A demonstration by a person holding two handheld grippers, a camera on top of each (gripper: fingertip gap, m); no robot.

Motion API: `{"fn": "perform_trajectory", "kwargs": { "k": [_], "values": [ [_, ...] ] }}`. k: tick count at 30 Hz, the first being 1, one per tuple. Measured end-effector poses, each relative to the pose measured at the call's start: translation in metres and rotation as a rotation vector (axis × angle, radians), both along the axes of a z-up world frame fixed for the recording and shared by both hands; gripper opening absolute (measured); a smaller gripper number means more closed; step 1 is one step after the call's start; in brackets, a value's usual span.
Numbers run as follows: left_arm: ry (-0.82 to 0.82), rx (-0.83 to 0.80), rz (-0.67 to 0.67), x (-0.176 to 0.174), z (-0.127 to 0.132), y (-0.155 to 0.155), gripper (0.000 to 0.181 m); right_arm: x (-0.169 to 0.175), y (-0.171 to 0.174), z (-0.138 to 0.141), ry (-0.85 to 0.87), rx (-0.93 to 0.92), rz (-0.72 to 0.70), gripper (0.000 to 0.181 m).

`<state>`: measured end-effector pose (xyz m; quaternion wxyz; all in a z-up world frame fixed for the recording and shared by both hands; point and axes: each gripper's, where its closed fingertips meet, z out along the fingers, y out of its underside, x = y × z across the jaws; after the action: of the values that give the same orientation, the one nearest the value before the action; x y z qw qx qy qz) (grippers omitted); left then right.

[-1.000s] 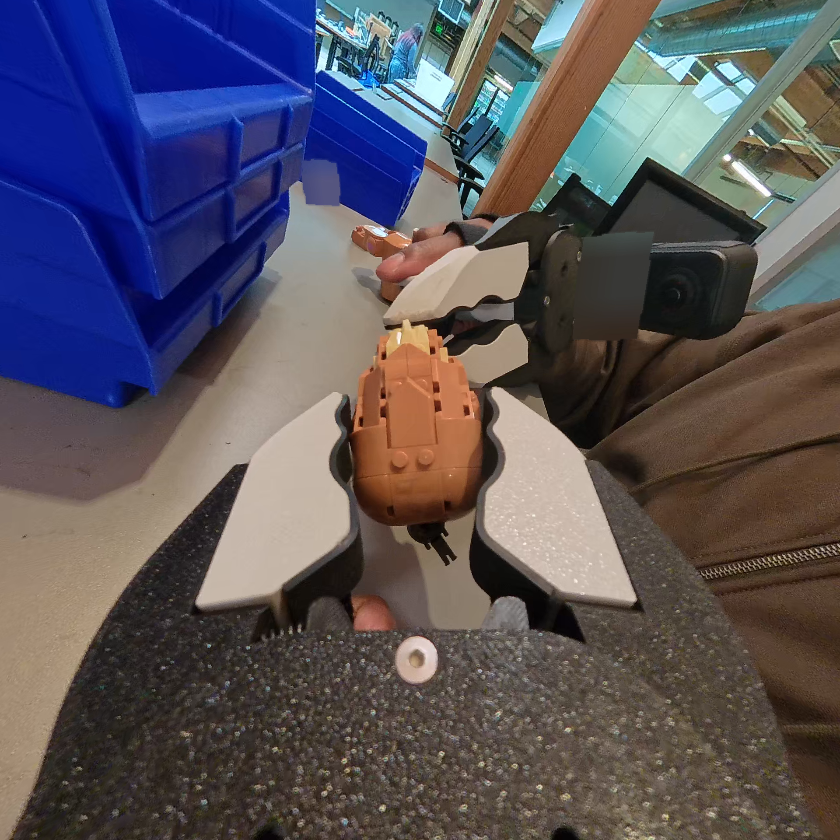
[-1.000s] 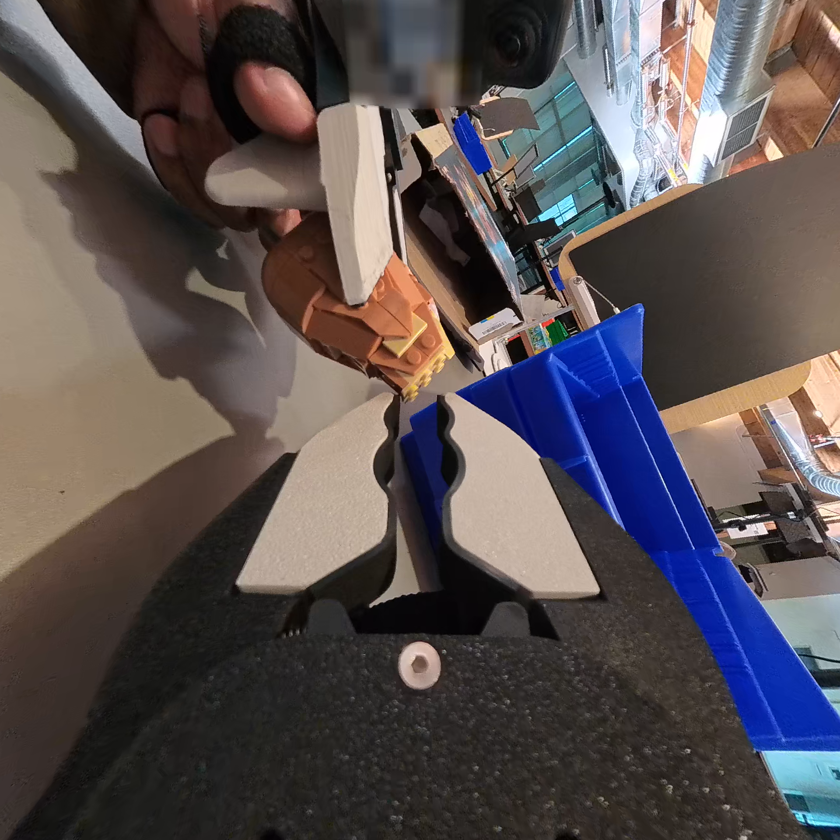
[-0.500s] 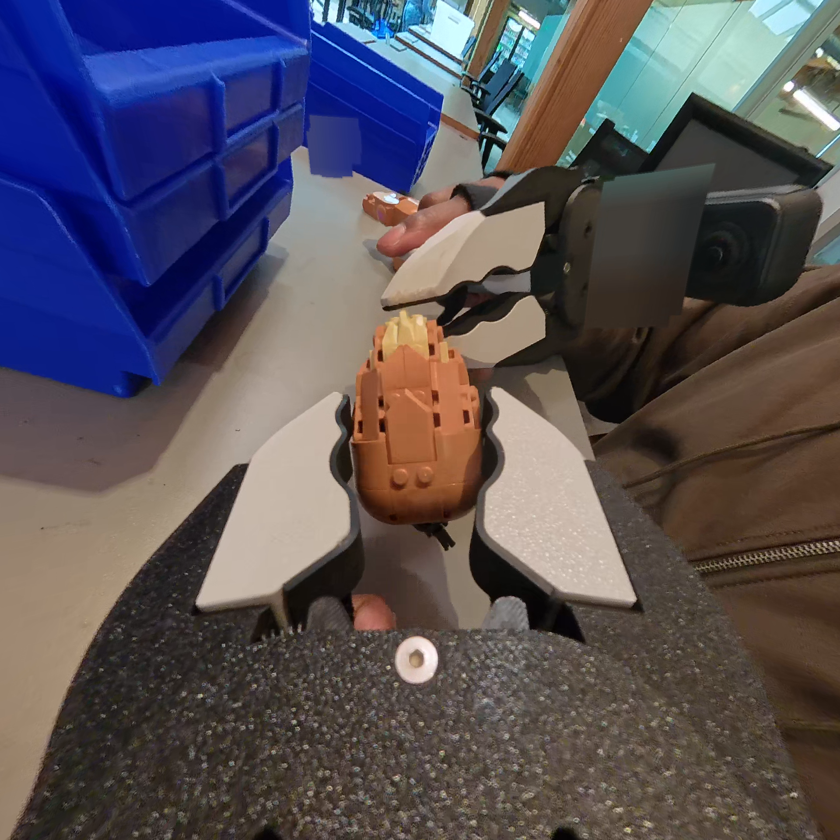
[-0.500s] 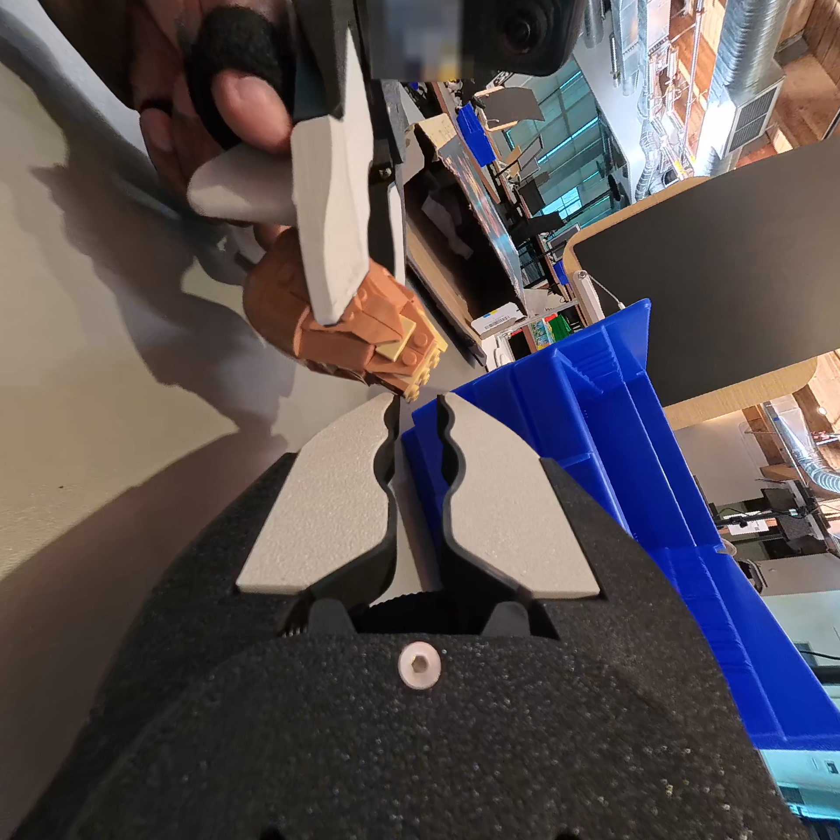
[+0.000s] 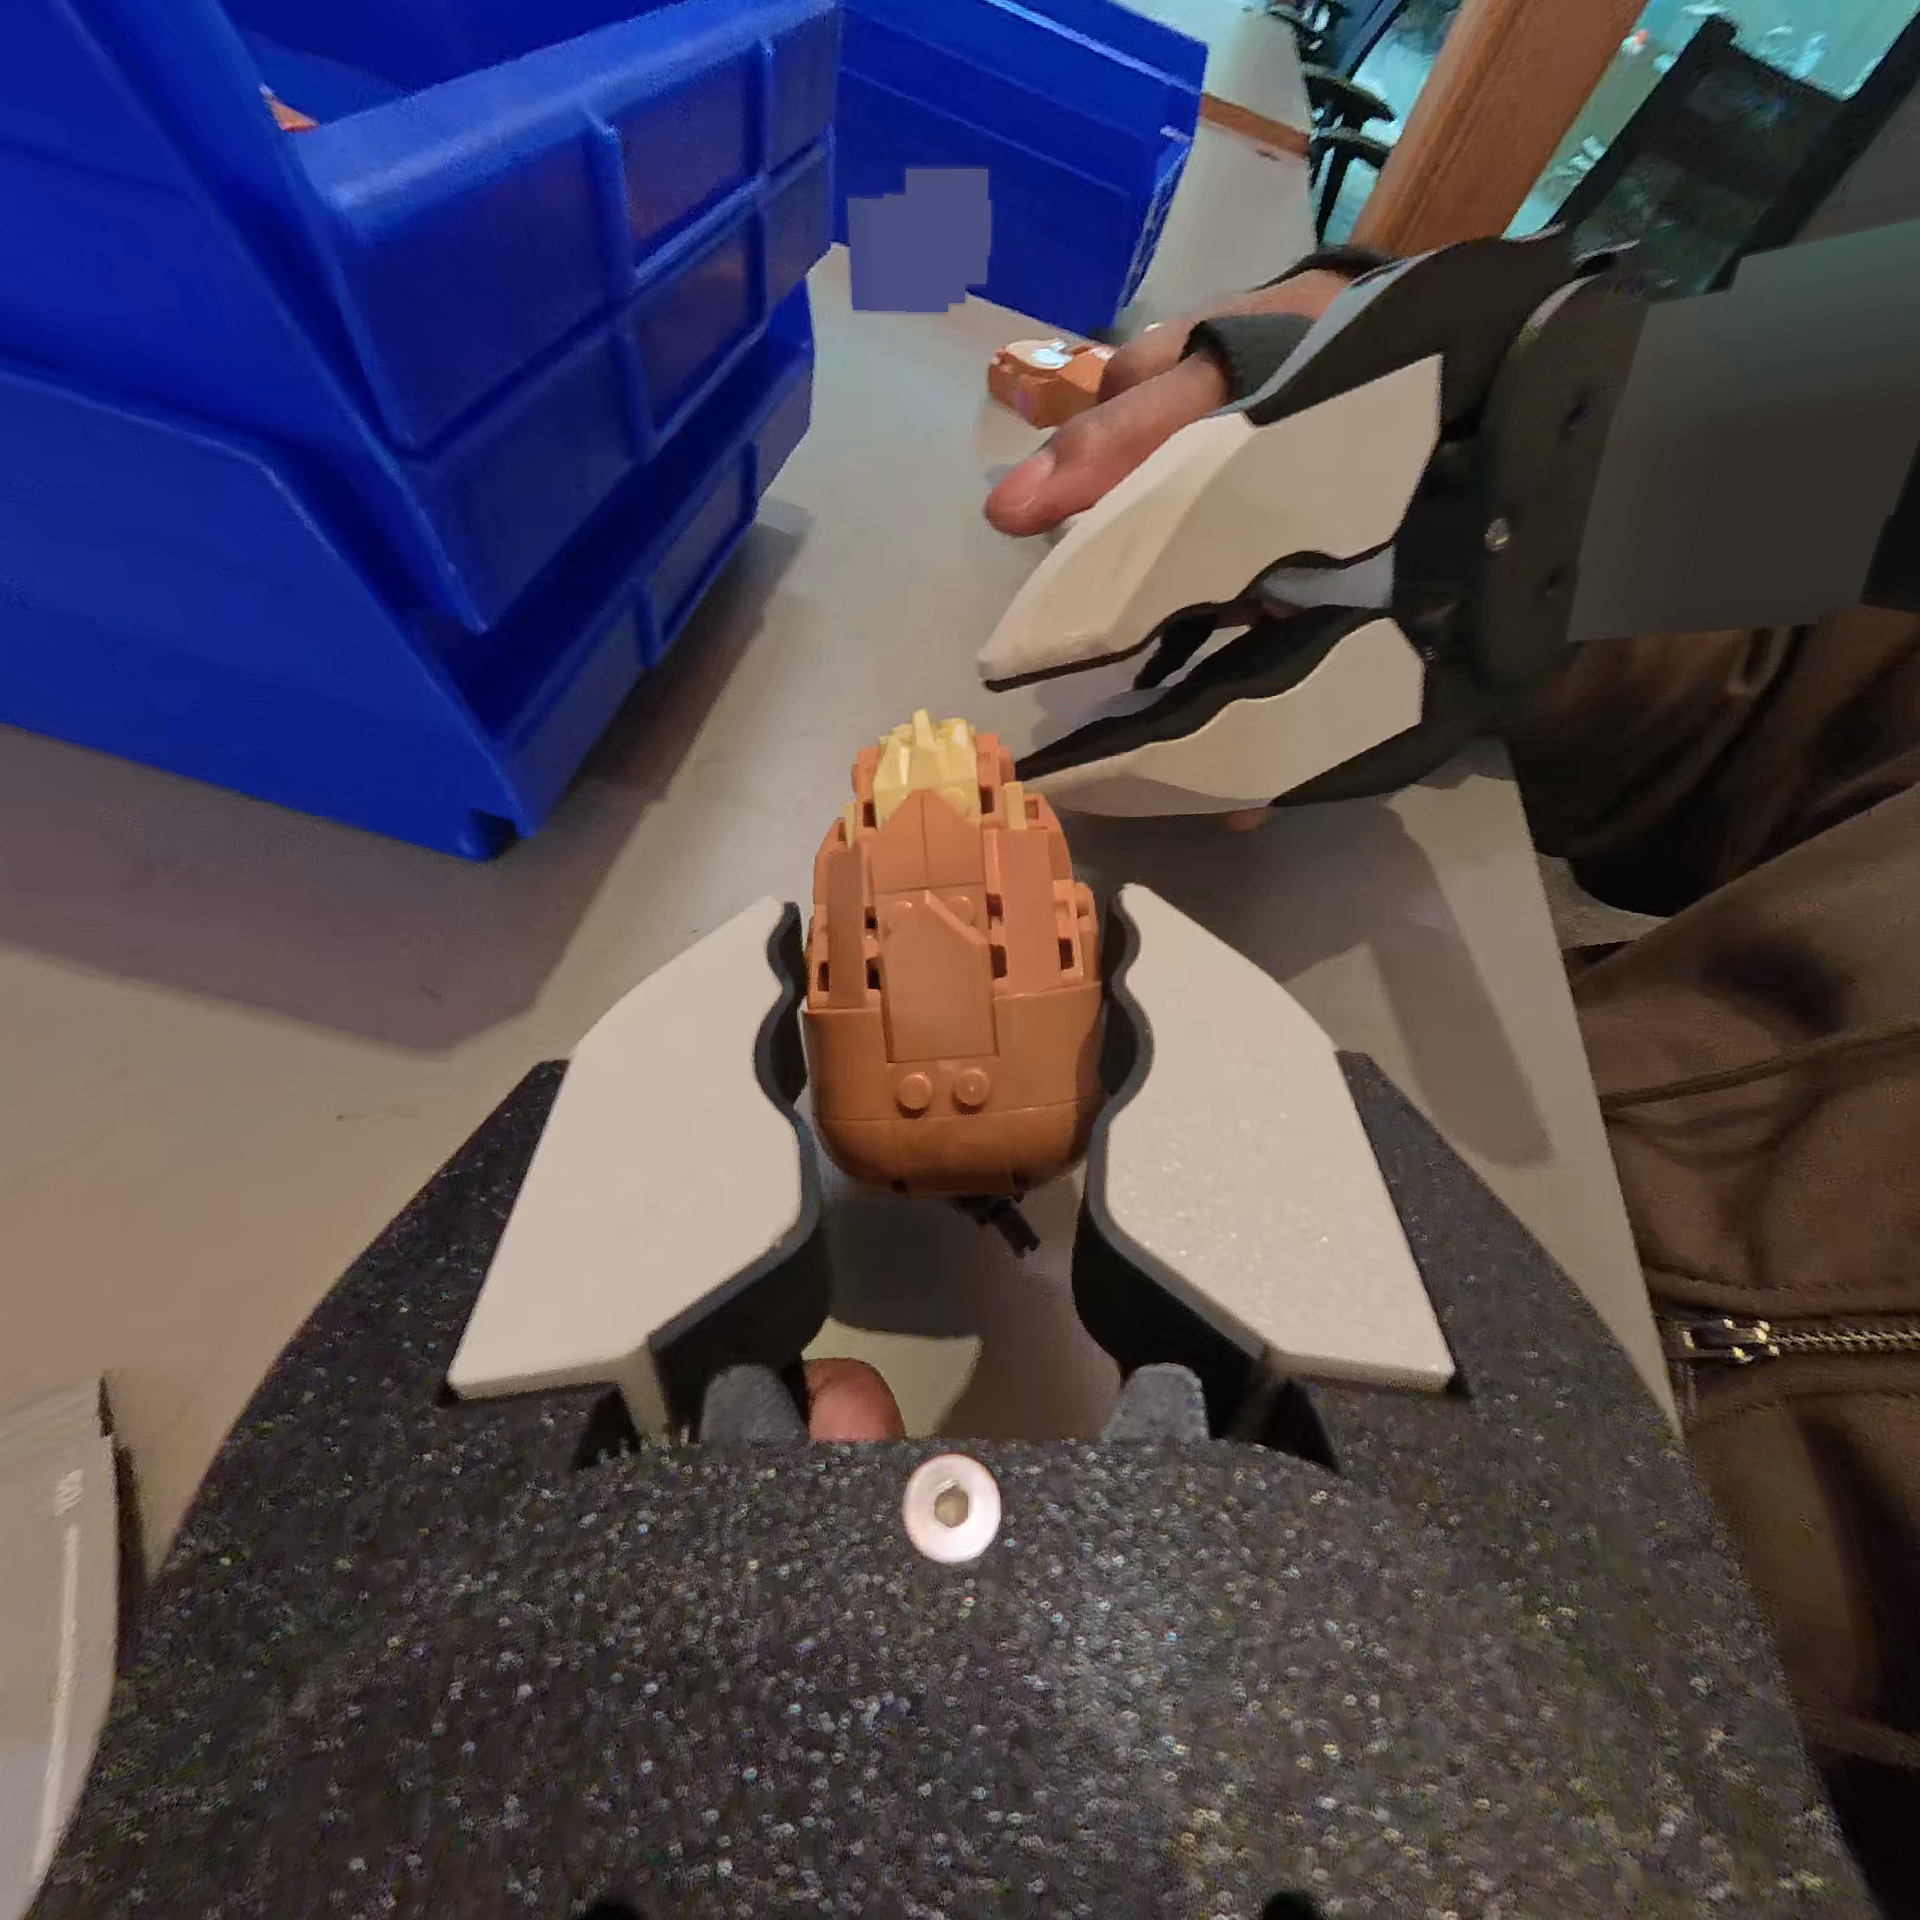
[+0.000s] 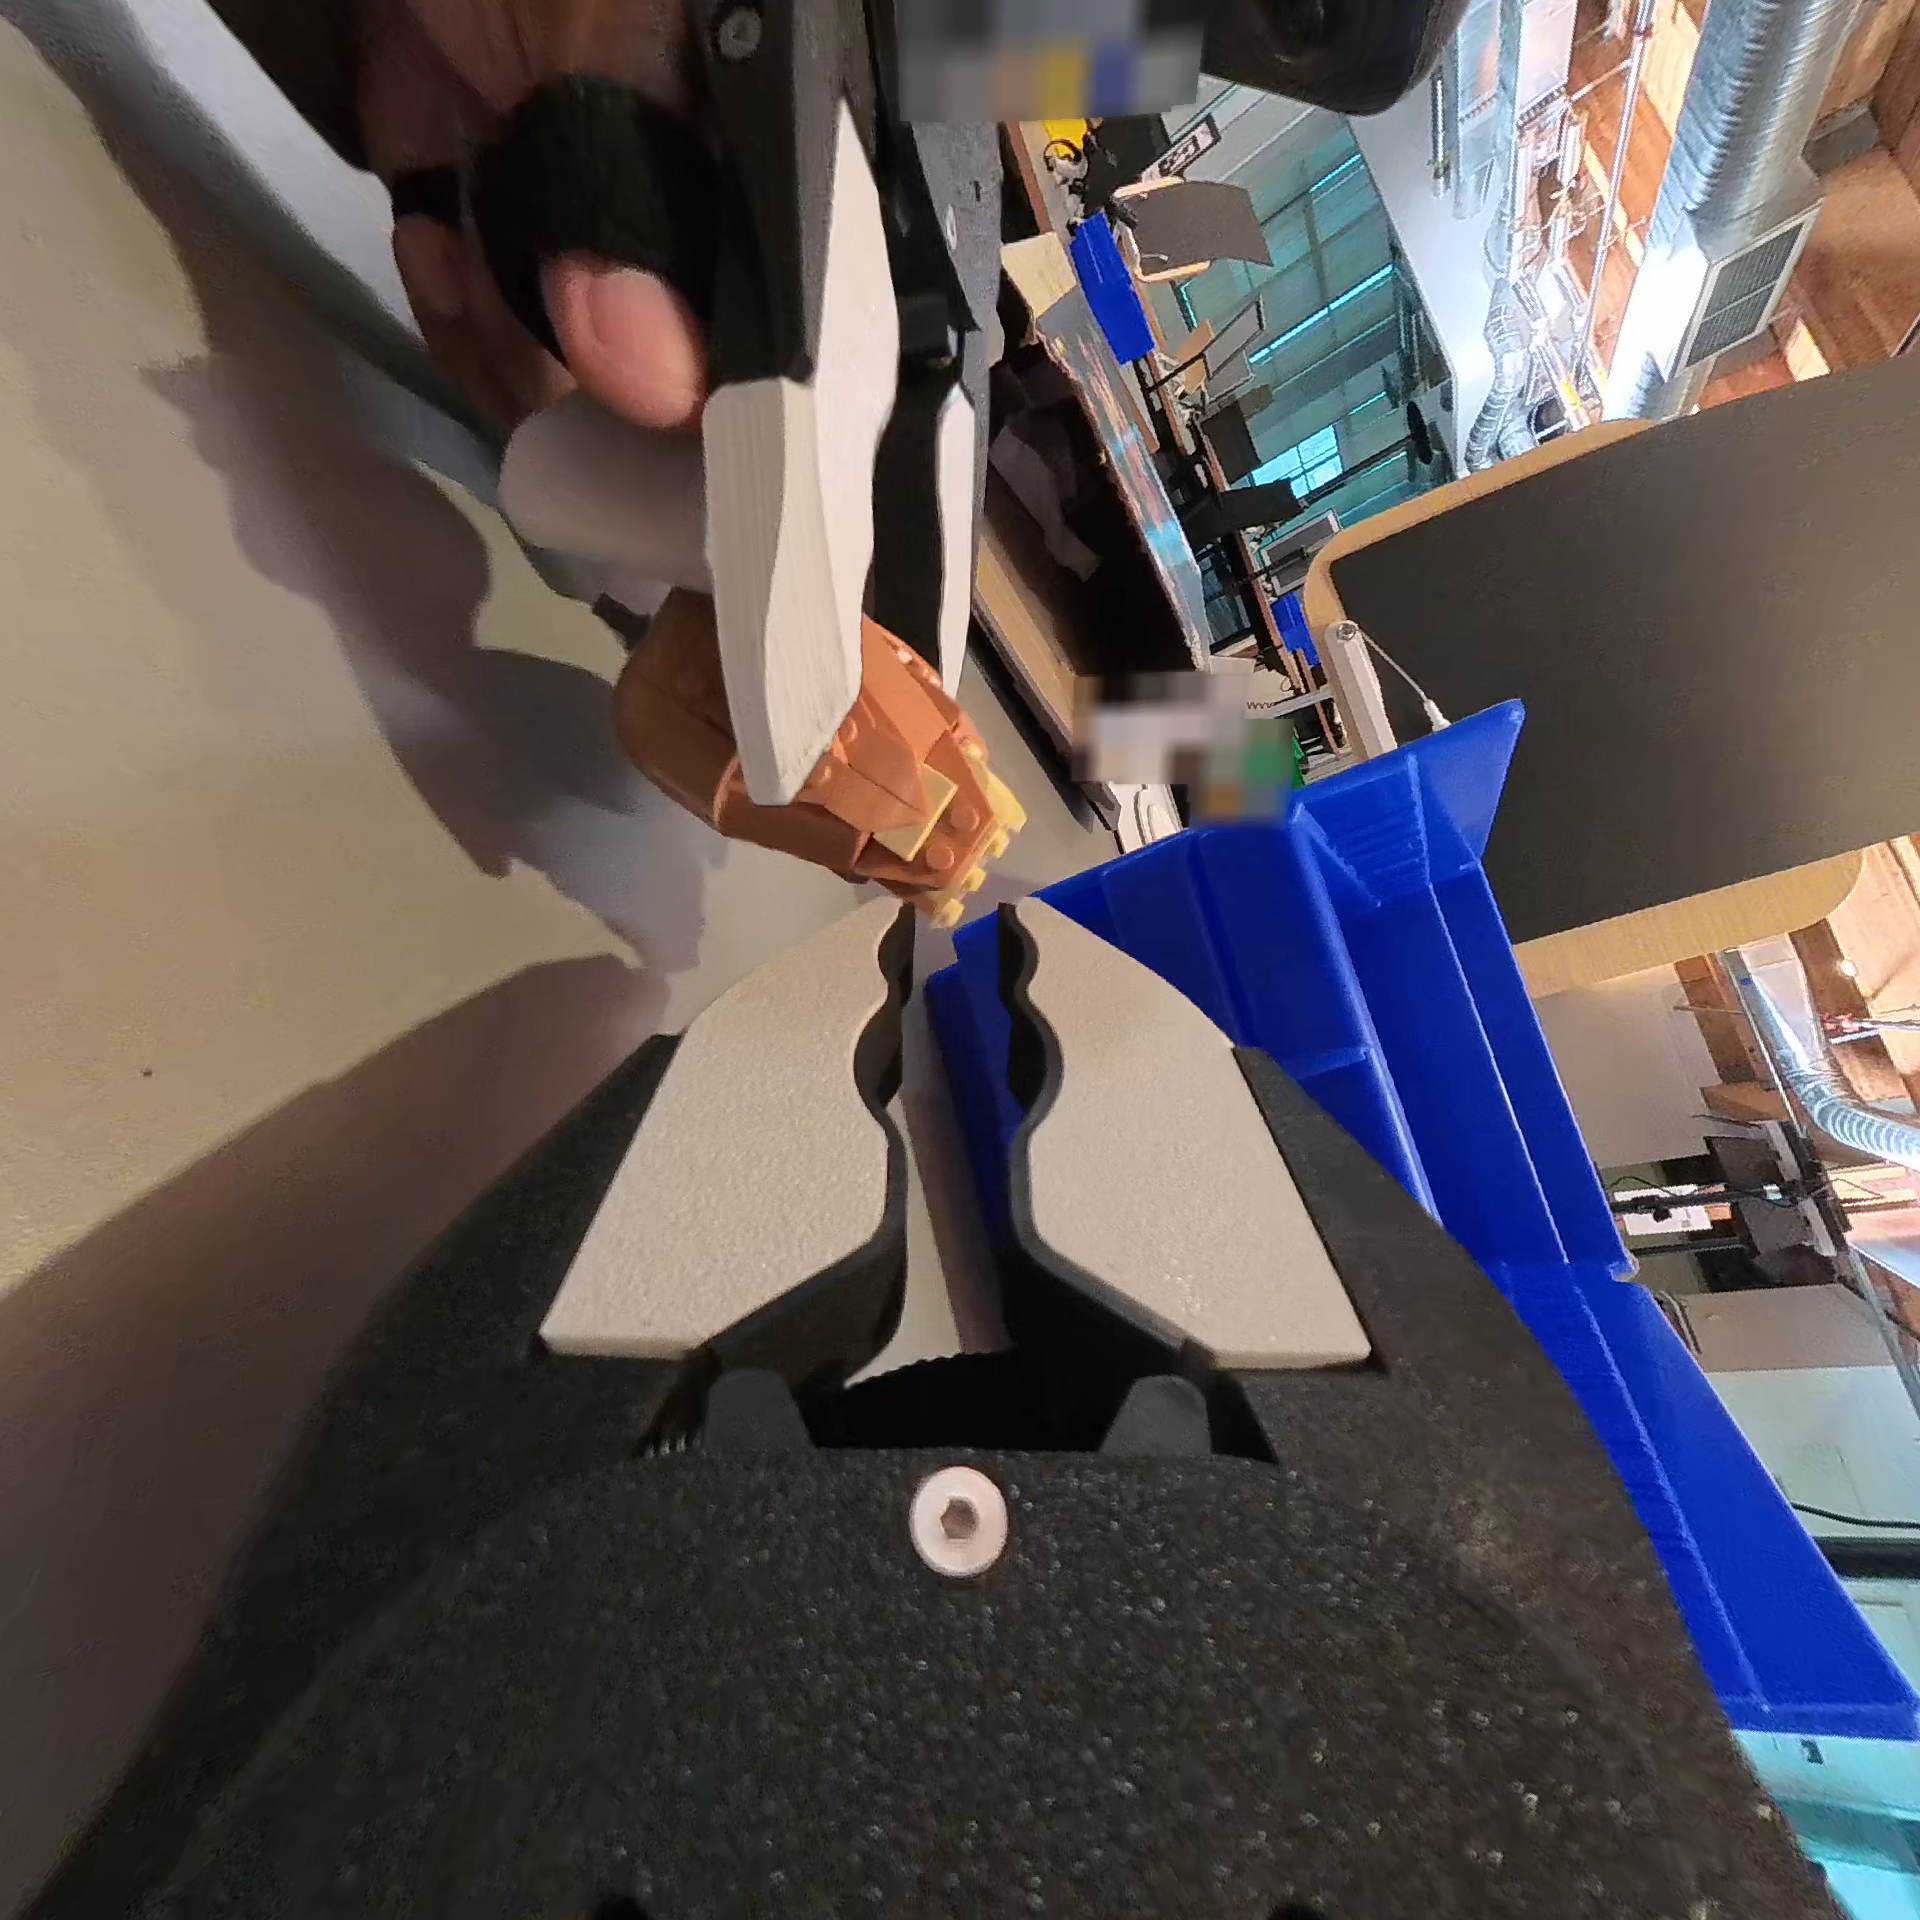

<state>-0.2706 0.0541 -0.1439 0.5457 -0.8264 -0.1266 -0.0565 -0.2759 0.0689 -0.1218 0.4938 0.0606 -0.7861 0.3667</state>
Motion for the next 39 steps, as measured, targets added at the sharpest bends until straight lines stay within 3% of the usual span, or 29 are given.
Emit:
{"fn": "perform_trajectory", "kwargs": {
  "k": [5,13,18,28,39],
  "values": [
    [0.084,-0.107,0.049,-0.009,-0.013,-0.003,0.055,0.003,-0.003,-0.003,0.0,0.012,0.024,0.015],
    [0.283,-0.29,0.011,-0.007,-0.036,-0.005,0.055,0.006,-0.005,-0.01,-0.015,0.044,0.044,0.016],
    [0.357,-0.305,-0.053,0.003,-0.038,-0.001,0.055,0.013,-0.008,-0.028,-0.175,0.055,0.095,0.023],
    [0.334,-0.272,-0.062,0.006,-0.032,-0.001,0.054,0.016,-0.009,-0.04,-0.279,0.058,0.106,0.027],
    [0.166,-0.34,-0.057,0.008,-0.034,-0.022,0.061,0.015,-0.008,-0.04,-0.293,0.039,0.098,0.027]
  ]
}}
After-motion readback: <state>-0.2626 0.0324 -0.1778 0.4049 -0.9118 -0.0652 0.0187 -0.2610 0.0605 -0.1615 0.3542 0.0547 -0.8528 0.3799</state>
